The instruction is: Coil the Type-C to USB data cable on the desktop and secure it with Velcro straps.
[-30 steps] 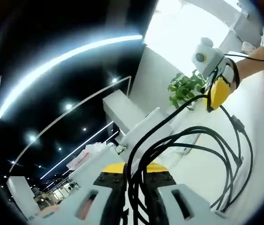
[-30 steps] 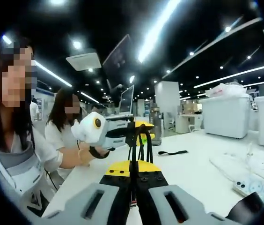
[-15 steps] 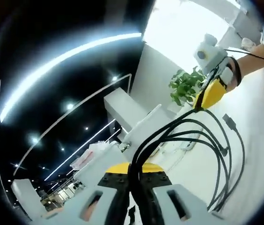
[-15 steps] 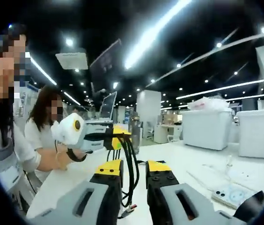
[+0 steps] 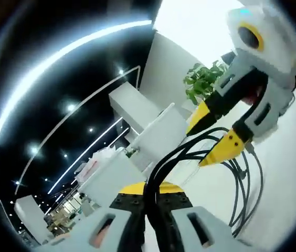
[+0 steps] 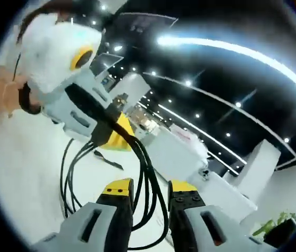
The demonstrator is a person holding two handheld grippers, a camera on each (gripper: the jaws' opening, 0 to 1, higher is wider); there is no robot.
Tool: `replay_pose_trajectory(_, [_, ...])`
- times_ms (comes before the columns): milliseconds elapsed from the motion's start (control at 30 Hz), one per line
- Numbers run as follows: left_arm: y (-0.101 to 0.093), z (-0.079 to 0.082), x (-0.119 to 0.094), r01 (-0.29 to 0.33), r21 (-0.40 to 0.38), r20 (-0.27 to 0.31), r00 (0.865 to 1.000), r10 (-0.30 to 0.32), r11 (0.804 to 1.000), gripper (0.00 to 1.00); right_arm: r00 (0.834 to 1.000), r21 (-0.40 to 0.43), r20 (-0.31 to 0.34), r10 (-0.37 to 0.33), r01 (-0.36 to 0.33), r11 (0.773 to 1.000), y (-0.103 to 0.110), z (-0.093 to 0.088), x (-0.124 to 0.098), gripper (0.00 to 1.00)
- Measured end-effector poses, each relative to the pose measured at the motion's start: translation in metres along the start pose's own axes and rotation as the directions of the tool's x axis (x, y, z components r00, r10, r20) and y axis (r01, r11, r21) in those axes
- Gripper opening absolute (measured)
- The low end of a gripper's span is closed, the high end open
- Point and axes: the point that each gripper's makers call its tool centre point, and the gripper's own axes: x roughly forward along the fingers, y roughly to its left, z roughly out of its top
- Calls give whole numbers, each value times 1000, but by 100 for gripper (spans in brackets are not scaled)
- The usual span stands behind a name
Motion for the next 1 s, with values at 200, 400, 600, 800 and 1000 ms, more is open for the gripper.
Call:
replay_pose_trajectory(200, [-13, 3, 3, 105, -145, -43, 993, -113, 984, 7, 996, -107, -51, -67, 61, 992, -13, -15, 1, 7])
replay_pose_trajectory(400, [-15, 2, 6, 150, -154, -5, 988, -152, 977, 7, 995, -24, -96, 1, -4, 1000, -13, -22, -3, 2])
replay_pose_trajectory(600, [-11, 2, 3, 65, -84, 121, 991, -54, 994, 9, 977, 315, -88, 192, -156, 936, -1, -31, -5, 1])
replay_pose_trajectory(800, [-11, -12, -7, 11, -141, 144, 989, 10, 990, 14, 972, 445, -74, 222, -167, 880, 0, -43, -10, 1])
replay_pose_trajectory(1000, [-12, -29, -13, -51, -174, 107, 992, 71, 983, 29, 975, 581, -73, 210, -129, 804, -2, -54, -17, 1])
